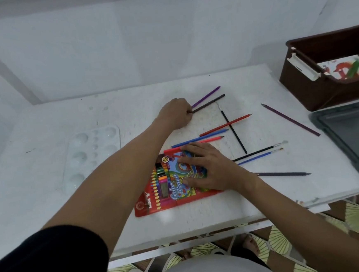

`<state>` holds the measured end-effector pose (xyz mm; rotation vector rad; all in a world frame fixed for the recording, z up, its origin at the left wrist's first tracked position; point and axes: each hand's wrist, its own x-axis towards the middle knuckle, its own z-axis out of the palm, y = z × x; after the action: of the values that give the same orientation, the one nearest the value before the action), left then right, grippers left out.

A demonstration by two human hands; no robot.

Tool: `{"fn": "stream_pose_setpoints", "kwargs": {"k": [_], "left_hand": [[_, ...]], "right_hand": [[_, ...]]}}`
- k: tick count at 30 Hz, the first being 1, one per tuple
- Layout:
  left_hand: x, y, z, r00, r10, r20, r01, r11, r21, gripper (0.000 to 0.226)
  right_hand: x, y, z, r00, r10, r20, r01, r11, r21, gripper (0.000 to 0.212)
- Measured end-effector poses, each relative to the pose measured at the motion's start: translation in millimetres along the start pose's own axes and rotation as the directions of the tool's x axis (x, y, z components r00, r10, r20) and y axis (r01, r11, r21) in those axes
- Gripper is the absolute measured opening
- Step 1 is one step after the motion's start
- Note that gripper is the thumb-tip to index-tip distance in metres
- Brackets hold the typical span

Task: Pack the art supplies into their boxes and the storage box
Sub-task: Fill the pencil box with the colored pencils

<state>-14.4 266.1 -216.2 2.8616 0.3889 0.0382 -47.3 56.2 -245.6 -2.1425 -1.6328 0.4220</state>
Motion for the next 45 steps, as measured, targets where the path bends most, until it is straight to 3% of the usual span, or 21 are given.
{"fn": "stream_pose_setpoints", "kwargs": {"k": [10,13,16,19,21,24,26,29,33,39,42,45], "left_hand": [[-63,-40,-17,0.978,-0.202,0.060,0.206,0.976,-0.069,0.012],[-96,-55,-21,0.952,-0.295,0.081,0.301,0.951,-0.069,0.012],[-123,-62,-29,0.945,-0.302,0.124,0.312,0.948,-0.068,0.016],[-133,-66,-43,0.948,-0.277,0.160,0.292,0.953,-0.080,0.021],[-127,-71,-50,0.956,-0.271,0.113,0.277,0.960,-0.039,0.033],[-113,-74,-56,0.976,-0.209,0.065,0.190,0.957,0.219,0.067],[-102,-75,-55,0.989,-0.100,0.110,0.051,0.923,0.382,0.072],[-87,-81,-48,0.986,-0.022,0.165,-0.061,0.874,0.482,0.061],[-80,-83,-50,0.994,0.031,0.109,-0.082,0.857,0.509,0.035],[-81,-102,-65,0.993,0.063,0.097,-0.113,0.724,0.681,0.016],[-81,-97,-70,0.999,-0.012,0.043,-0.016,0.806,0.591,0.014],[-80,-70,-60,0.991,-0.119,0.065,0.098,0.960,0.263,0.018]], "right_hand": [[-1,-3,-2,1.000,-0.003,-0.006,0.003,1.000,-0.017,0.064],[-1,-2,0,1.000,-0.012,-0.024,0.012,1.000,-0.018,0.064],[-1,-1,1,1.000,-0.012,-0.029,0.011,1.000,-0.029,0.067],[-1,0,2,0.999,-0.020,-0.033,0.018,0.999,-0.045,0.066],[-1,0,2,0.999,-0.026,-0.034,0.024,0.999,-0.049,0.066],[-1,-1,2,0.999,-0.026,-0.034,0.025,0.999,-0.046,0.067],[-1,-2,1,0.999,-0.019,-0.033,0.018,0.999,-0.042,0.068],[-2,-3,1,1.000,-0.014,-0.024,0.014,0.999,-0.036,0.071],[-2,-2,1,1.000,-0.011,-0.026,0.011,1.000,-0.021,0.072],[-2,-2,1,1.000,-0.016,-0.025,0.015,0.999,-0.029,0.068],[-2,0,2,0.999,-0.026,-0.026,0.025,0.999,-0.034,0.073],[-1,0,3,1.000,-0.017,-0.020,0.016,0.999,-0.036,0.076]]}}
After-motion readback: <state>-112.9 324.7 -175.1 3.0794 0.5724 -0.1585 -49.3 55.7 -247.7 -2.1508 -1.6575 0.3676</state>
